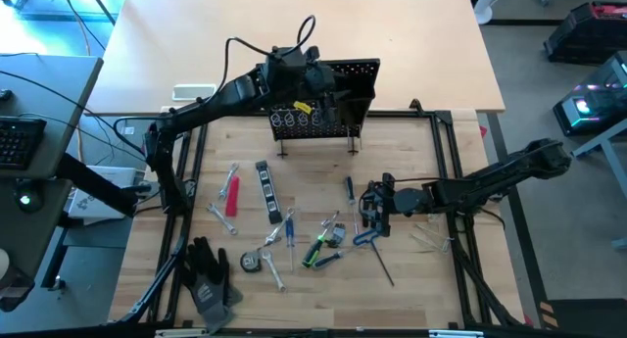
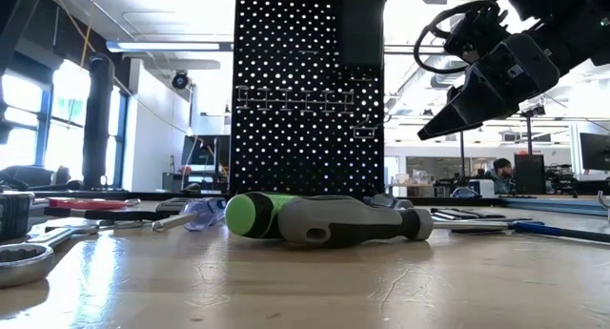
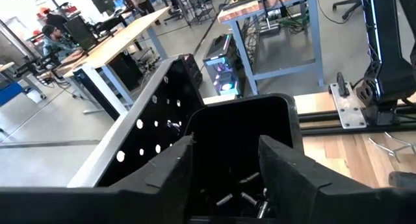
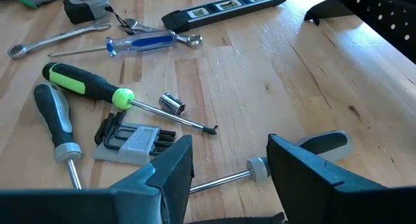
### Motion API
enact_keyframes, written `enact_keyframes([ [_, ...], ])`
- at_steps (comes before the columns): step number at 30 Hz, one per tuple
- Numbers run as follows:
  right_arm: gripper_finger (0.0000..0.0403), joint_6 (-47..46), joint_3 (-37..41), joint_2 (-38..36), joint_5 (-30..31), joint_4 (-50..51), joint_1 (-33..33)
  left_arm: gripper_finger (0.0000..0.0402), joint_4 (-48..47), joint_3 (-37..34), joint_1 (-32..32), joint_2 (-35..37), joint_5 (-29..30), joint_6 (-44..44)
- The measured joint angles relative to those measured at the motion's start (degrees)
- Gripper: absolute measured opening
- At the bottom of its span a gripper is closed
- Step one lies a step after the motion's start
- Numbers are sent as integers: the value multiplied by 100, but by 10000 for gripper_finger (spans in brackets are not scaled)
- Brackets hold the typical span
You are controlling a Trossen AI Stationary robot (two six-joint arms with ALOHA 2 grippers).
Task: Hang tools onto peg board
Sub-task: Put the socket wrench into the pegboard bin
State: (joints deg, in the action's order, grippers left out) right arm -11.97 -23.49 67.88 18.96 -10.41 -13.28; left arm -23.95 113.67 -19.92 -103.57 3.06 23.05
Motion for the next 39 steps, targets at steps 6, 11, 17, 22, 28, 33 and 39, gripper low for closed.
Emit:
enact_keyframes([
  [6,190,0,0,0,-208,2,-1,181,63,-2,13,12,3,8],
  [11,190,0,0,0,-594,-27,-170,180,-11,-7,135,133,51,85],
  [17,190,-127,0,0,-825,-218,-815,179,-417,-7,450,428,304,106],
  [22,190,-311,0,0,-876,-446,-1558,179,-1000,-4,882,585,679,85],
  [28,190,-548,-2,160,-532,-914,-2339,179,-1706,-6,1496,599,1040,-209],
  [33,190,-553,-54,876,-303,-1915,-2756,179,-2106,-55,1995,597,1166,-589],
  [39,190,-412,-856,2060,-501,-1996,-3030,179,-2659,-55,2603,567,1204,-1287],
])
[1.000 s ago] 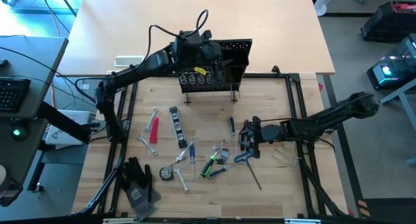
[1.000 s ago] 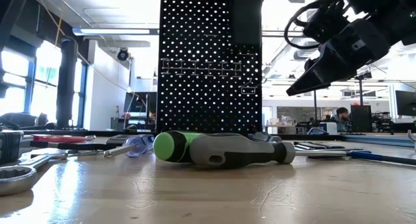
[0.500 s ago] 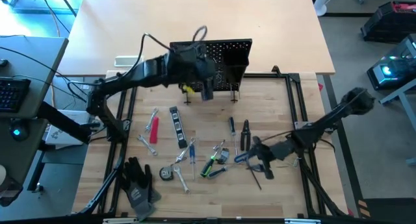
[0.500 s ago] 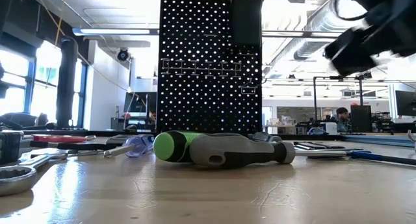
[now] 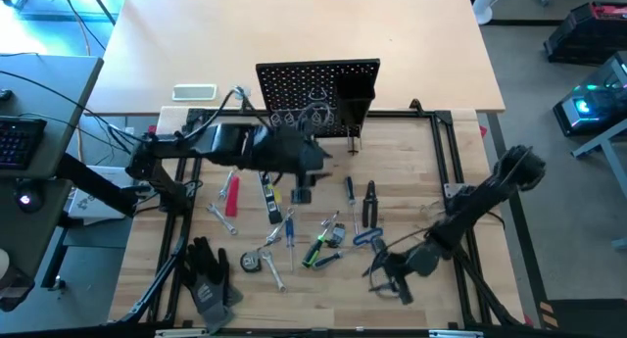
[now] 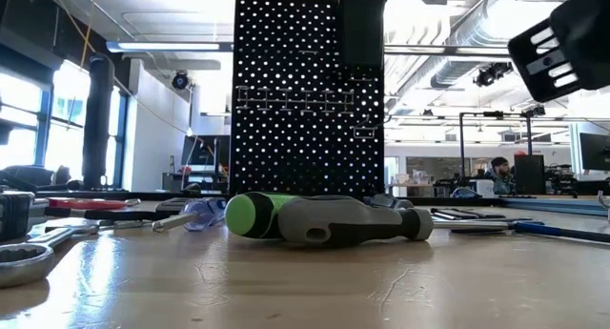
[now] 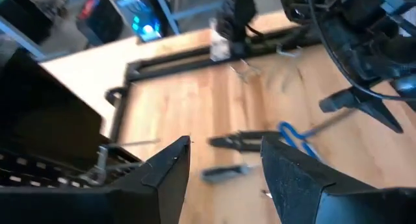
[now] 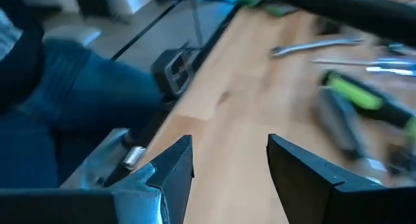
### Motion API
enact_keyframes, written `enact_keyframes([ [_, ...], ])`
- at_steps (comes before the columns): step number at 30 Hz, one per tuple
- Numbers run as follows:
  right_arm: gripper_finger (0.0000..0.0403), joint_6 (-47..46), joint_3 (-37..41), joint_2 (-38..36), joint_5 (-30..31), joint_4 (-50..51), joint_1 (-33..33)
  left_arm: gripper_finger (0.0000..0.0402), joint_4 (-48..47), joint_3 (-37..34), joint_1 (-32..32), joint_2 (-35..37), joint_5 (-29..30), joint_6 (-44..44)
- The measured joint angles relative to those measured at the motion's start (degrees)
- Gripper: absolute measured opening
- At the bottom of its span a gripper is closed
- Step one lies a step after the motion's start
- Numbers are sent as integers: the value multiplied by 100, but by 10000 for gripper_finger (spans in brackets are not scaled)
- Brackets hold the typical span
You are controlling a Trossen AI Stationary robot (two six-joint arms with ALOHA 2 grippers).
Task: Hang tools onto peg board
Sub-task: Put the socket wrench into the pegboard bin
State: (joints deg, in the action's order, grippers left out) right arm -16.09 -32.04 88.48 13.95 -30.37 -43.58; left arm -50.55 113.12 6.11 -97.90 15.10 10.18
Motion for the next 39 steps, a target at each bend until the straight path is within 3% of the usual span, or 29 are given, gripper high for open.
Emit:
enact_keyframes([
  [7,190,397,-1277,784,-722,1447,-213,179,-345,-164,723,-129,436,-642],
  [14,190,1094,-2095,965,-842,2498,-490,179,-292,-580,1188,-165,676,-1470],
  [22,190,1939,-2239,965,-860,2495,-648,179,-190,-1036,1640,-167,812,-2336],
  [39,190,2702,-2283,1574,-1763,1438,-480,179,790,-2244,2292,-224,901,-3654],
])
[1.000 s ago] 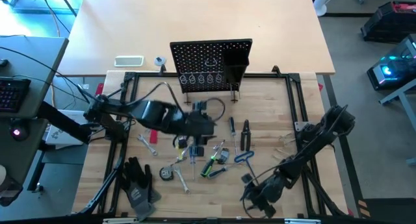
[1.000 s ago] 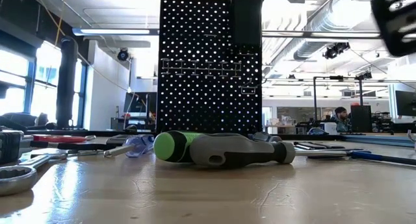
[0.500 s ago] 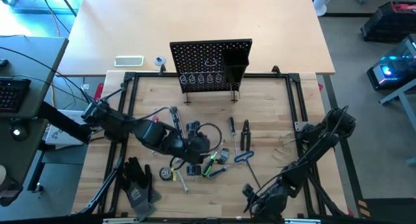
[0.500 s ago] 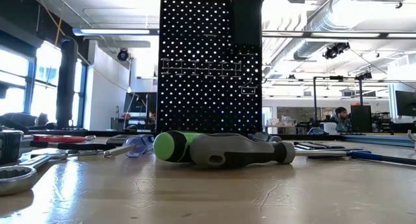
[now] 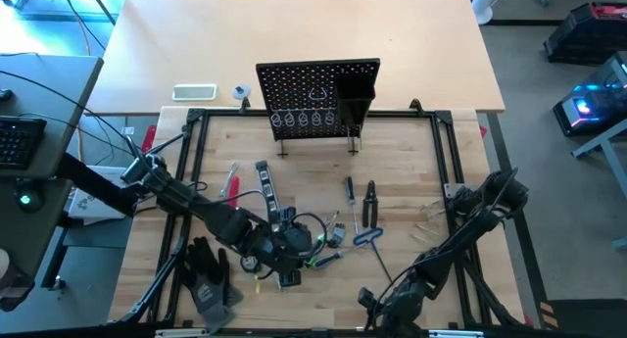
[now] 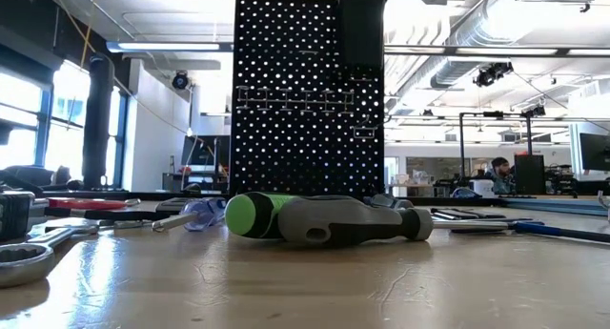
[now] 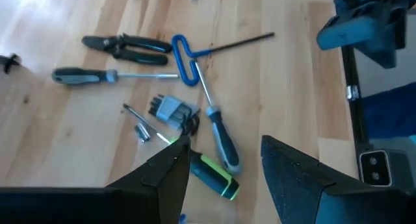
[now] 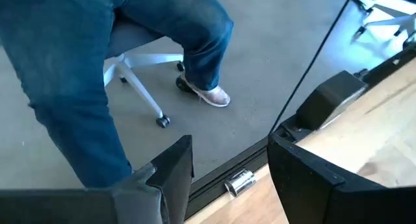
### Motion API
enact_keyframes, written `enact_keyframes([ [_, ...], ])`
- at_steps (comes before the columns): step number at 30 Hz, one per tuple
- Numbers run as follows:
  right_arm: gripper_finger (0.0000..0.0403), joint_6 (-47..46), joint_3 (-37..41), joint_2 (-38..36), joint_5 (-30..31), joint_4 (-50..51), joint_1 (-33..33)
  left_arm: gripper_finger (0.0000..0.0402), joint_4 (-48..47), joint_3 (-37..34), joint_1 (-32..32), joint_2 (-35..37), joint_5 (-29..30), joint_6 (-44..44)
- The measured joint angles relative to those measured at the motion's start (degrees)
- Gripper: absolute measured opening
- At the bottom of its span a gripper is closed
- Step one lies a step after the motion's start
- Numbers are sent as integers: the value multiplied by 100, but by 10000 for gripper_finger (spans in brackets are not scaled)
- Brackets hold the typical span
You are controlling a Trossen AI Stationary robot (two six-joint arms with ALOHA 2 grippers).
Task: Hang tools onto peg board
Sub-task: Put the socket wrench into the pegboard bin
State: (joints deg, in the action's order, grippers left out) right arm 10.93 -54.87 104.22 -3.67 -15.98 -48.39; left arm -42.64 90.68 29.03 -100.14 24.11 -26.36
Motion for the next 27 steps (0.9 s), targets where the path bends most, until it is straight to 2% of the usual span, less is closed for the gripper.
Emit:
enact_keyframes([
  [7,190,347,-454,423,-566,271,180,179,463,-331,30,10,19,-199],
  [13,190,716,-819,689,-737,772,335,179,650,-399,78,9,18,-257],
  [27,177,1100,-852,685,-1569,1042,683,179,657,-399,108,9,46,-205],
])
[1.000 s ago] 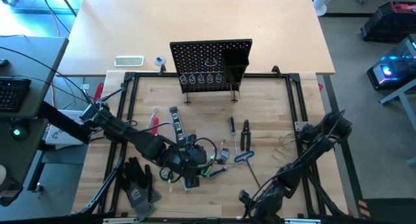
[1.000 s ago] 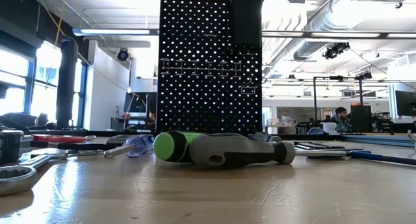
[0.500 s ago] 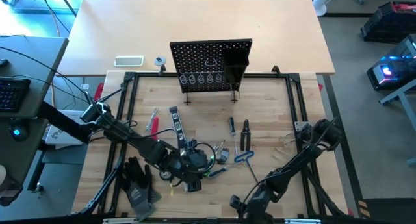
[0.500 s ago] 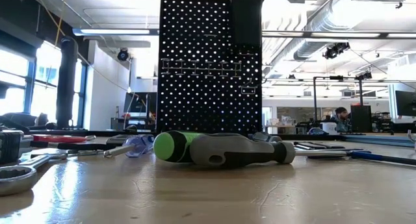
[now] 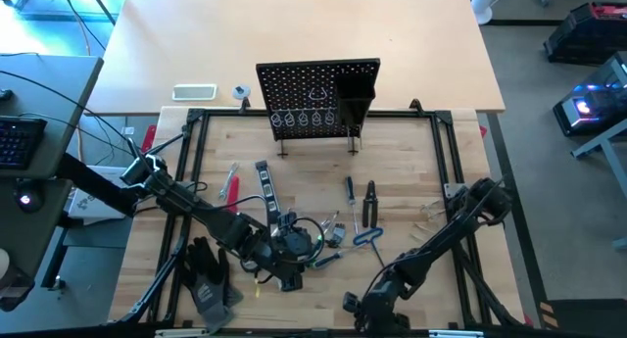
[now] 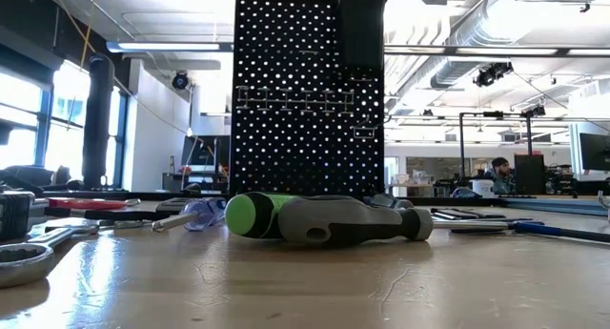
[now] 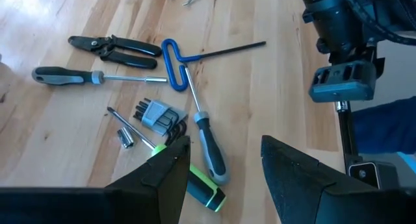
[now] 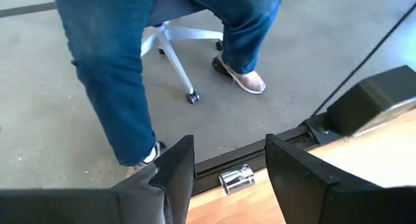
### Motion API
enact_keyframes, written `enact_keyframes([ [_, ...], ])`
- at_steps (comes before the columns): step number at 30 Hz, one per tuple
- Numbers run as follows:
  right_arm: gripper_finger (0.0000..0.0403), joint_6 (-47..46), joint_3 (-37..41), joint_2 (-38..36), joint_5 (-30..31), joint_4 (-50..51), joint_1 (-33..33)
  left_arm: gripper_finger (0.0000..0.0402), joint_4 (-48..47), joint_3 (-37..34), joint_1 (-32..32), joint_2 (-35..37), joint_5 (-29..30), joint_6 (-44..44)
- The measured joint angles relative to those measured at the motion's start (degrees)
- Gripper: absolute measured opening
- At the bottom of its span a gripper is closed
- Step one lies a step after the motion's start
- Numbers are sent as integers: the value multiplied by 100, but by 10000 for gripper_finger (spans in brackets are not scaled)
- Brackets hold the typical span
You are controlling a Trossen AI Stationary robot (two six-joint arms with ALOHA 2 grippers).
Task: Hang tools onto peg board
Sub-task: Put the socket wrench into the pegboard bin
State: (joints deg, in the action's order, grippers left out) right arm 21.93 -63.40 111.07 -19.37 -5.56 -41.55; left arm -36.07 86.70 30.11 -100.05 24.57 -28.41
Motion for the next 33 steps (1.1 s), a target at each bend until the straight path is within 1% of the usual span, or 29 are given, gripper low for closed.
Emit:
enact_keyframes([
  [6,172,90,0,80,-57,-147,45,179,-1,0,-9,0,3,11],
  [13,172,101,2,420,-75,-326,69,179,-2,-4,-11,2,10,14],
  [33,172,604,2,448,-150,-463,82,179,15,-4,-52,4,10,33],
])
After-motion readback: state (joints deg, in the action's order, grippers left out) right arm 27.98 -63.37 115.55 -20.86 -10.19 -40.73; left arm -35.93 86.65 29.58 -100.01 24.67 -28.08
